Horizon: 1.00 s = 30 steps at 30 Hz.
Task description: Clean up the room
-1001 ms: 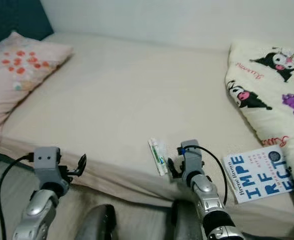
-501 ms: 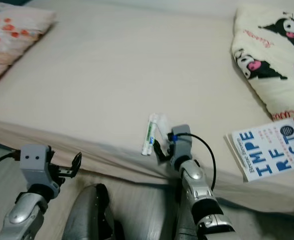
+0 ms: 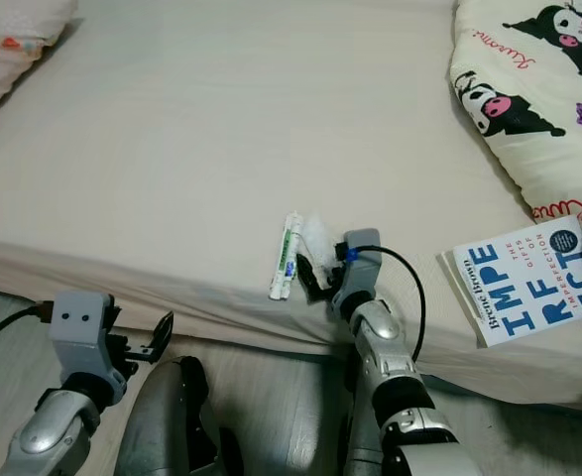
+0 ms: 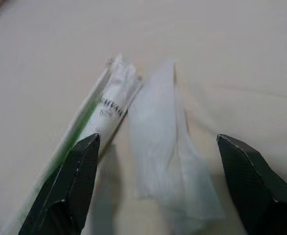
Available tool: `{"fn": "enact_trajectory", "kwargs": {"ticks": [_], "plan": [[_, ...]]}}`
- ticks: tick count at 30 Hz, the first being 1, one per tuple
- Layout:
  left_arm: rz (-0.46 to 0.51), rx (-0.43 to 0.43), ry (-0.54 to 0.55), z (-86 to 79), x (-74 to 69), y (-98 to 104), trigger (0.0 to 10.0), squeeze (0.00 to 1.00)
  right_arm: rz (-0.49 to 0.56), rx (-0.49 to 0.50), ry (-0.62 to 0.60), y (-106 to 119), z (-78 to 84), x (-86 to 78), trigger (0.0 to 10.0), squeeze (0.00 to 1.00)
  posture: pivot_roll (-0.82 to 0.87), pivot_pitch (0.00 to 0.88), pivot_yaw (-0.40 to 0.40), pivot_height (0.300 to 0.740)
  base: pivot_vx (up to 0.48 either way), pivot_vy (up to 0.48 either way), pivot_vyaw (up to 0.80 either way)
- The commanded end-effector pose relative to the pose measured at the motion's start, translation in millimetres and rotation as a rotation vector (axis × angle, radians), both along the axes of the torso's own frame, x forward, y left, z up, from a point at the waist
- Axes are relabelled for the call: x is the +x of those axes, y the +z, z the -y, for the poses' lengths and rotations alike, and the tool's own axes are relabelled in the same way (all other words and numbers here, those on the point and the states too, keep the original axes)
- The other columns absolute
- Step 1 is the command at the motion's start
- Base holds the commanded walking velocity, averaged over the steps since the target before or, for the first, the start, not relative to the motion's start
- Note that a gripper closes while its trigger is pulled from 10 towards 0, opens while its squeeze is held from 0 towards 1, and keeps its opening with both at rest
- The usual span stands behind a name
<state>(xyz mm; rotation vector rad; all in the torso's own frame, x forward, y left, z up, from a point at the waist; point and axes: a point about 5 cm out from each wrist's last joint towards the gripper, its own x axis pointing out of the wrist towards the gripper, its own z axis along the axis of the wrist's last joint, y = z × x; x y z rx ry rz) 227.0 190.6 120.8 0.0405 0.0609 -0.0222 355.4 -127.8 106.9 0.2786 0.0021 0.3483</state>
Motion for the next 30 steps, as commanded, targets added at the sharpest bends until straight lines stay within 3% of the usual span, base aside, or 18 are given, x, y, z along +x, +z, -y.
{"fn": "enact_trajectory", "kwargs": {"ticks": [1, 7, 17, 21, 27, 28, 29, 30], "plan": [[-0.042, -0.004, 0.005, 2.1, -4.9, -6.8, 10.0, 0.00, -0.093, 0.118, -0.001, -17.3, -1.0, -7.8, 10.0, 0.00, 0.07, 0.402, -0.017, 0.503, 0.000, 0.000, 0.00], [-0.045, -0.010, 0.001, 5.7, -5.3, -5.3, 10.0, 0.00, -0.115, 0.160, 0.055, -22.0, -15.3, -11.8, 10.0, 0.00, 0.07, 0.403, -0.019, 0.503, 0.000, 0.000, 0.00], [-0.039, -0.034, -0.013, 14.1, -3.8, -1.7, 10.0, 0.00, -0.068, 0.179, 0.207, -8.0, -45.8, -10.6, 10.0, 0.00, 0.06, 0.405, -0.030, 0.503, 0.000, 0.000, 0.00], [-0.041, -0.042, -0.018, 17.9, -4.9, -1.9, 10.0, 0.00, -0.085, 0.115, 0.241, -8.1, -57.5, -9.4, 10.0, 0.00, 0.05, 0.410, -0.035, 0.503, 0.000, 0.000, 0.00], [-0.053, -0.051, -0.017, 21.7, -8.7, -3.7, 10.0, 0.00, -0.146, -0.137, 0.214, -2.5, -79.6, 2.6, 10.0, 0.00, 0.05, 0.418, -0.047, 0.503, 0.000, 0.000, 0.00], [-0.053, -0.051, -0.017, 21.7, -8.7, -3.7, 10.0, 0.00, -0.146, -0.137, 0.214, -2.5, -79.6, 2.6, 10.0, 0.00, 0.05, 0.418, -0.047, 0.503, 0.000, 0.000, 0.00], [-0.055, -0.052, -0.017, 22.1, -9.1, -4.0, 10.0, 0.00, -0.151, -0.210, 0.208, -2.1, -83.2, 4.0, 10.0, 0.00, 0.04, 0.419, -0.050, 0.503, 0.000, 0.000, 0.00], [-0.055, -0.052, -0.017, 22.1, -9.1, -4.0, 10.0, 0.00, -0.151, -0.210, 0.208, -2.1, -83.2, 4.0, 10.0, 0.00, 0.04, 0.419, -0.050, 0.503, 0.000, 0.000, 0.00]]}}
